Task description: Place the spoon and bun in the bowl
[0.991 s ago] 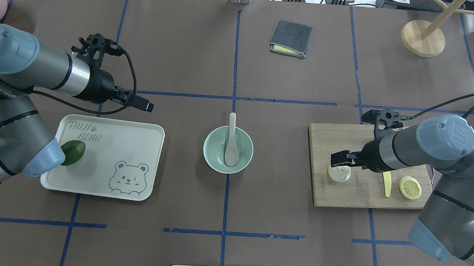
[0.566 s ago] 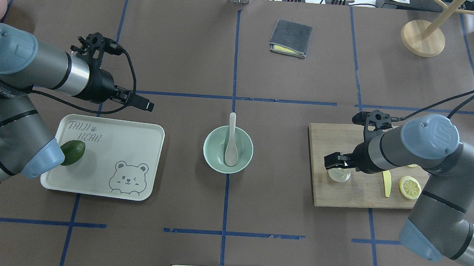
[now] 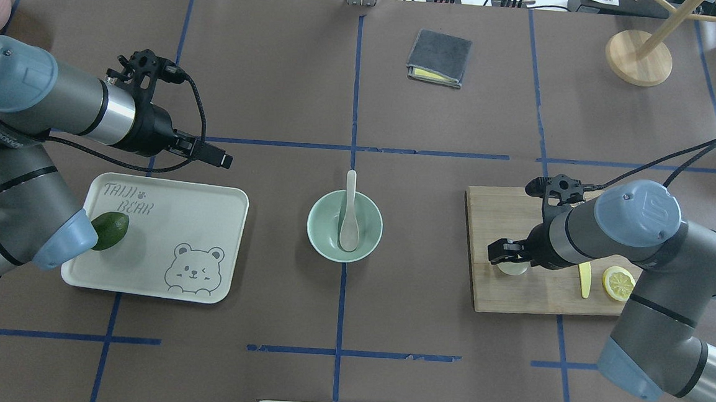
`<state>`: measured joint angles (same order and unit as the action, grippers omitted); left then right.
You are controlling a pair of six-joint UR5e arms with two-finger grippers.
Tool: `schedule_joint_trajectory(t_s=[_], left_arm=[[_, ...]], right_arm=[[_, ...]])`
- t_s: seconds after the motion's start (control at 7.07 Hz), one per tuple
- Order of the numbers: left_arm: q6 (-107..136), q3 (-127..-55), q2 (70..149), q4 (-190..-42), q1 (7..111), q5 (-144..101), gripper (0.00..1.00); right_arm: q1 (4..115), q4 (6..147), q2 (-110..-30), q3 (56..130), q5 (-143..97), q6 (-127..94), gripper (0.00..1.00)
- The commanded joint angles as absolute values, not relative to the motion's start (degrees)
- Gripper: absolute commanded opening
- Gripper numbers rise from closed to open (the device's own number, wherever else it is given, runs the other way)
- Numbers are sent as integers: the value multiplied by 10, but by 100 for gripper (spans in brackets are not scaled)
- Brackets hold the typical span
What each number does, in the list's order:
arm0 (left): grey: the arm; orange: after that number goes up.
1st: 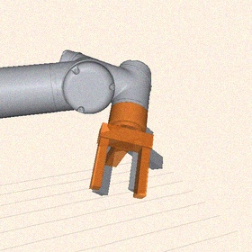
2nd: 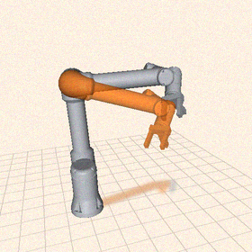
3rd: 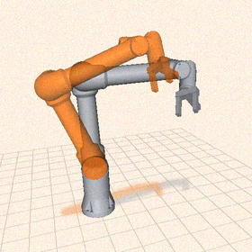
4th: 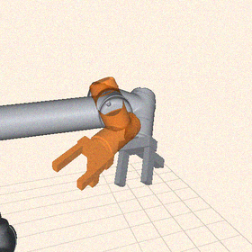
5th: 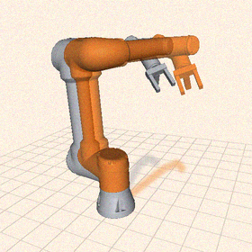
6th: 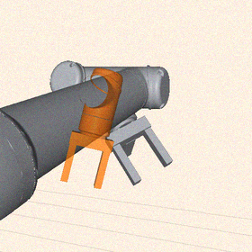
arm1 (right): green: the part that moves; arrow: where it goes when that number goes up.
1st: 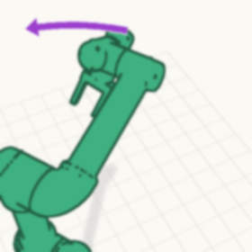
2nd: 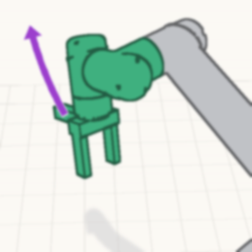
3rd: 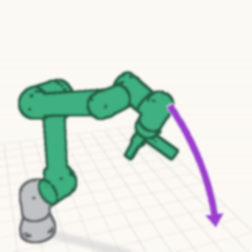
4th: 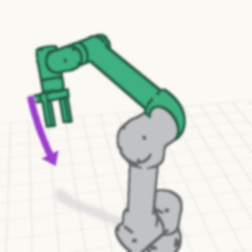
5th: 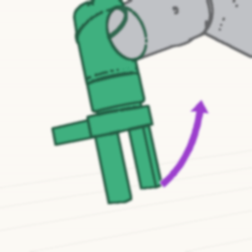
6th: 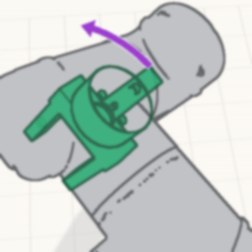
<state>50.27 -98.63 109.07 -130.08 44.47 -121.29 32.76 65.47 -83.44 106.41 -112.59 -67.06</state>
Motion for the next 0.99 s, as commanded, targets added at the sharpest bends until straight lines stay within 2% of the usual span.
schedule_joint_trajectory(t_s=[0.0,0.28,0.42,0.71,0.85], left_arm=[[502,-986,1091,-1301,445,-1213,99],[502,-988,1091,-1301,446,-1213,99],[502,-997,1087,-1301,448,-1214,99],[496,-1061,1013,-1304,460,-1220,99],[493,-1086,979,-1306,482,-1221,99]], right_arm=[[328,655,-834,1063,-1127,-671,47],[330,657,-813,1070,-1129,-672,46],[330,684,-774,1070,-1128,-706,47],[326,743,-669,1057,-1122,-784,48],[323,766,-591,1016,-1111,-831,50]])
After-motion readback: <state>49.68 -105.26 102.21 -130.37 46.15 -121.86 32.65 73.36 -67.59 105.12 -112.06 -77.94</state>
